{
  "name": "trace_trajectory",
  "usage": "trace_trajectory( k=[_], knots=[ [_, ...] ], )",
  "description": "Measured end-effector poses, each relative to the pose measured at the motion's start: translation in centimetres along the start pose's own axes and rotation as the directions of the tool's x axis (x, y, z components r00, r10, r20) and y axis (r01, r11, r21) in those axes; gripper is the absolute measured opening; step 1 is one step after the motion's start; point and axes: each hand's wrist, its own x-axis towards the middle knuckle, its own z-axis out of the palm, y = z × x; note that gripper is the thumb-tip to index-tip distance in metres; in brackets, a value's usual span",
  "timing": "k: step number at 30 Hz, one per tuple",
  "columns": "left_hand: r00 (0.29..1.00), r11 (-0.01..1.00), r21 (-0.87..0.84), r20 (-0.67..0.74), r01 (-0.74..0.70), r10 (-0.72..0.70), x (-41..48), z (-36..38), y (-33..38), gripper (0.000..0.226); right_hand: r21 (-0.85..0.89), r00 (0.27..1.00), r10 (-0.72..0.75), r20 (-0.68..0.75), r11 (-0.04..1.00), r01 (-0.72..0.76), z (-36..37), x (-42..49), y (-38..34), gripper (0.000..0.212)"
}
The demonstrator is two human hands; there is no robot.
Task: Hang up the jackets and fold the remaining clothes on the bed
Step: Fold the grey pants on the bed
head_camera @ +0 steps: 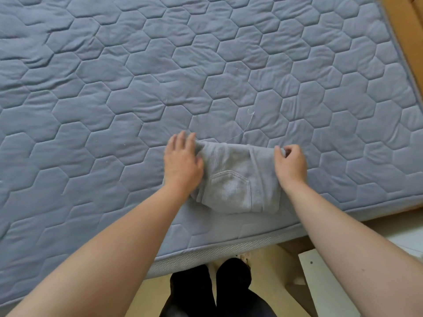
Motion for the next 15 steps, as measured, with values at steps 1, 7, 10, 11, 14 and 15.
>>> trace_trajectory(
  k=[1,7,10,11,14,15],
  knots=[
    [0.988,0.984,0.103,0.062,-0.146,0.141,0.2,0.3,1.0,0.059,0.004,0.999,-0.042,0.001,0.999,0.042,0.2,0.2,-0.4,0.035],
    [0.839,0.852,0.207,0.392,-0.48,0.377,0.2,4.7,4.3,0.062,-0.201,0.974,-0.186,0.13,0.957,0.209,1.8,3.5,-1.1,0.018],
    [0.88,0.903,0.228,0.402,-0.365,0.255,0.7,6.6,2.7,0.06,-0.269,0.98,-0.158,0.124,0.945,0.186,1.5,5.6,-0.8,0.024],
    [0.889,0.912,0.225,0.392,-0.344,0.238,1.0,6.9,2.1,0.06,-0.278,0.987,-0.123,0.105,0.949,0.148,1.1,6.2,-0.5,0.026],
    [0.899,0.919,0.222,0.373,-0.325,0.228,1.8,7.5,1.5,0.062,-0.167,0.986,-0.055,0.158,0.983,0.081,0.4,6.8,0.1,0.046],
    [0.9,0.92,0.221,0.373,-0.324,0.227,1.9,7.5,1.6,0.066,-0.103,0.98,-0.054,0.191,0.992,0.075,0.3,6.5,0.0,0.05]
  ],
)
